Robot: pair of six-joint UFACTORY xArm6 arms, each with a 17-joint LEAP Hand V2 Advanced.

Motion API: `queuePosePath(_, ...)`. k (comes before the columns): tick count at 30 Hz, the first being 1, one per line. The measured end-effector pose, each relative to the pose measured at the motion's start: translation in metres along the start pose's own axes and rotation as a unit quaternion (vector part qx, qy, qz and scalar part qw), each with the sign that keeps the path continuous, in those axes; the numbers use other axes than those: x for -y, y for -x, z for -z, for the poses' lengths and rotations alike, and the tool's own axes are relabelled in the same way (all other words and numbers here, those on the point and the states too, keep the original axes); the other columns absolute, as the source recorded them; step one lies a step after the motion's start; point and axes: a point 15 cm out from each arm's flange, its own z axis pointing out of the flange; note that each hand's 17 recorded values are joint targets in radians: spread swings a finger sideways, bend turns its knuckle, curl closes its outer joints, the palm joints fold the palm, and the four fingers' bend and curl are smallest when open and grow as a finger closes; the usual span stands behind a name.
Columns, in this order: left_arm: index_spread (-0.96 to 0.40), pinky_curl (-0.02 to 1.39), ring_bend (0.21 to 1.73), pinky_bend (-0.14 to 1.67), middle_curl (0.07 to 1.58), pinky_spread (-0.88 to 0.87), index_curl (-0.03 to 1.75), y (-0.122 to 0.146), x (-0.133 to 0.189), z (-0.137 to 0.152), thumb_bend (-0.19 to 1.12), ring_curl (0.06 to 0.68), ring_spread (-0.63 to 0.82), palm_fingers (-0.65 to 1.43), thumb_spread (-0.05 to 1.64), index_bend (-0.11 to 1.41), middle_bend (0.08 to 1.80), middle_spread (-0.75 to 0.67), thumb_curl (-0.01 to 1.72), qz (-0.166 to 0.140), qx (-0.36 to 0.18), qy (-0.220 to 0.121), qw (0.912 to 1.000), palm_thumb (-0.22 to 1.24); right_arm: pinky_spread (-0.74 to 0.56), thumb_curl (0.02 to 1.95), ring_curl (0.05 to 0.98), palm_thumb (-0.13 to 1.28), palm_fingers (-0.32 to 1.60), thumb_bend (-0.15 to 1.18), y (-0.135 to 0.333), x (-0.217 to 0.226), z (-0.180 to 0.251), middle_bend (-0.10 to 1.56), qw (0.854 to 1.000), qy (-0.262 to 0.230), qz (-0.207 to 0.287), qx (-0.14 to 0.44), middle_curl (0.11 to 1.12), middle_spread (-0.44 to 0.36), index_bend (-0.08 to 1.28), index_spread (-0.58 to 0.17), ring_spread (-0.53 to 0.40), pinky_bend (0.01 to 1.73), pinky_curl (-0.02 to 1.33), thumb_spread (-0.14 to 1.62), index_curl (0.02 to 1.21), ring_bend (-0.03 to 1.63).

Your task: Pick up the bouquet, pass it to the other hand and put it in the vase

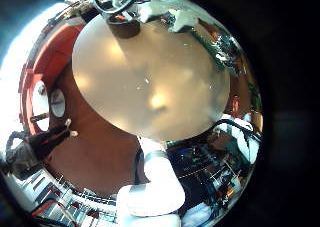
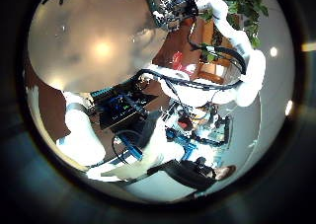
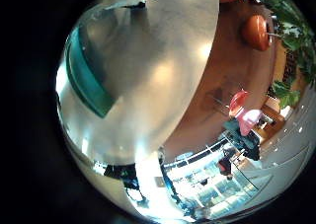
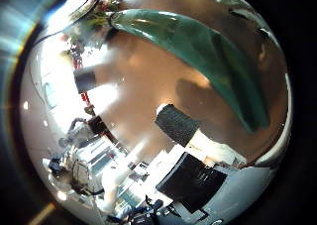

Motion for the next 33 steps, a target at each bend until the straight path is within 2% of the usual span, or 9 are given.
queuePosePath(7, 0.08, 0.26, 0.44, 0.18, 0.33, 0.55, 0.36, 0.003, -0.003, 0.001, -0.02, 0.209, 0.58, 0.08, 1.13, 0.18, 0.20, 0.44, 0.30, 0.000, 0.003, 0.001, 1.0000, 0.22, 0.05, 0.38, 0.374, 0.50, 0.47, -0.01, 0.019, 0.000, -0.014, 0.46, 1.000, 0.017, 0.011, -0.009, 0.44, -0.025, 0.22, -0.220, -0.139, 0.72, 0.21, 1.07, 0.40, 1.00)
queuePosePath(13, 0.08, 0.26, 0.44, 0.18, 0.33, 0.55, 0.36, 0.002, -0.004, 0.000, -0.02, 0.209, 0.58, 0.08, 1.13, 0.18, 0.19, 0.44, 0.30, -0.001, 0.000, 0.002, 1.0000, 0.22, -0.01, 0.41, 0.375, 0.61, 0.65, -0.01, 0.023, 0.002, -0.030, 0.57, 0.999, 0.035, 0.012, -0.019, 0.48, -0.079, 0.30, -0.278, -0.195, 0.68, 0.16, 1.05, 0.44, 1.02)
queuePosePath(15, 0.08, 0.26, 0.44, 0.18, 0.33, 0.55, 0.36, 0.002, -0.004, -0.001, -0.02, 0.209, 0.58, 0.08, 1.13, 0.18, 0.19, 0.44, 0.30, -0.002, -0.001, 0.003, 1.0000, 0.22, -0.07, 0.42, 0.381, 0.65, 0.77, -0.01, 0.020, 0.004, -0.036, 0.61, 0.998, 0.043, 0.011, -0.035, 0.50, -0.102, 0.30, -0.305, -0.214, 0.72, 0.15, 1.05, 0.45, 1.05)
queuePosePath(17, 0.08, 0.26, 0.44, 0.18, 0.33, 0.55, 0.36, 0.003, -0.004, 0.000, -0.02, 0.209, 0.58, 0.08, 1.13, 0.18, 0.19, 0.44, 0.30, -0.003, 0.001, 0.001, 1.0000, 0.22, -0.23, 0.44, 0.384, 0.71, 1.06, 0.01, 0.018, 0.004, -0.038, 0.65, 0.998, 0.045, 0.004, -0.050, 0.51, -0.145, 0.30, -0.355, -0.237, 0.85, 0.17, 1.04, 0.46, 1.09)
queuePosePath(18, 0.08, 0.26, 0.44, 0.18, 0.33, 0.55, 0.36, 0.004, -0.004, 0.001, -0.02, 0.209, 0.58, 0.08, 1.13, 0.18, 0.19, 0.44, 0.30, -0.003, 0.001, 0.000, 1.0000, 0.22, -0.32, 0.45, 0.409, 0.77, 1.23, 0.01, 0.016, 0.004, -0.038, 0.73, 0.997, 0.045, 0.003, -0.057, 0.56, -0.168, 0.37, -0.382, -0.239, 0.93, 0.21, 1.03, 0.50, 1.10)
queuePosePath(21, 0.08, 0.26, 0.44, 0.18, 0.33, 0.55, 0.36, 0.003, -0.004, 0.004, -0.02, 0.209, 0.58, 0.08, 1.13, 0.18, 0.19, 0.44, 0.30, -0.003, 0.001, -0.003, 1.0000, 0.22, -0.36, 0.48, 0.456, 0.85, 1.32, 0.03, 0.018, 0.005, -0.034, 0.85, 0.997, 0.036, 0.001, -0.067, 0.62, -0.192, 0.49, -0.414, -0.238, 1.06, 0.28, 1.00, 0.59, 1.17)
queuePosePath(23, 0.08, 0.26, 0.44, 0.18, 0.33, 0.55, 0.36, 0.004, -0.004, 0.003, -0.02, 0.209, 0.58, 0.08, 1.13, 0.18, 0.19, 0.44, 0.30, -0.003, 0.002, -0.002, 1.0000, 0.22, -0.33, 0.51, 0.496, 0.93, 1.31, 0.04, 0.022, 0.010, -0.026, 0.97, 0.998, 0.018, 0.001, -0.068, 0.69, -0.204, 0.64, -0.434, -0.240, 1.21, 0.35, 0.98, 0.68, 1.22)
queuePosePath(27, 0.08, 0.26, 0.44, 0.18, 0.33, 0.55, 0.36, 0.006, -0.004, 0.003, -0.02, 0.209, 0.58, 0.08, 1.13, 0.18, 0.19, 0.44, 0.30, -0.007, 0.001, -0.001, 1.0000, 0.22, -0.28, 0.59, 0.552, 1.08, 1.26, 0.10, 0.029, 0.034, 0.009, 1.15, 0.996, -0.069, 0.001, -0.060, 0.77, -0.194, 0.87, -0.420, -0.236, 1.34, 0.42, 0.96, 0.81, 1.30)
queuePosePath(33, 0.08, 0.26, 0.44, 0.18, 0.33, 0.55, 0.36, 0.010, -0.006, 0.002, -0.02, 0.209, 0.58, 0.09, 1.13, 0.18, 0.19, 0.44, 0.30, -0.010, -0.002, -0.002, 0.9999, 0.22, -0.23, 0.68, 0.615, 1.15, 1.18, 0.13, 0.029, 0.034, 0.095, 1.29, 0.981, -0.189, -0.002, -0.047, 0.81, -0.164, 1.03, -0.371, -0.227, 1.42, 0.49, 0.93, 0.91, 1.38)
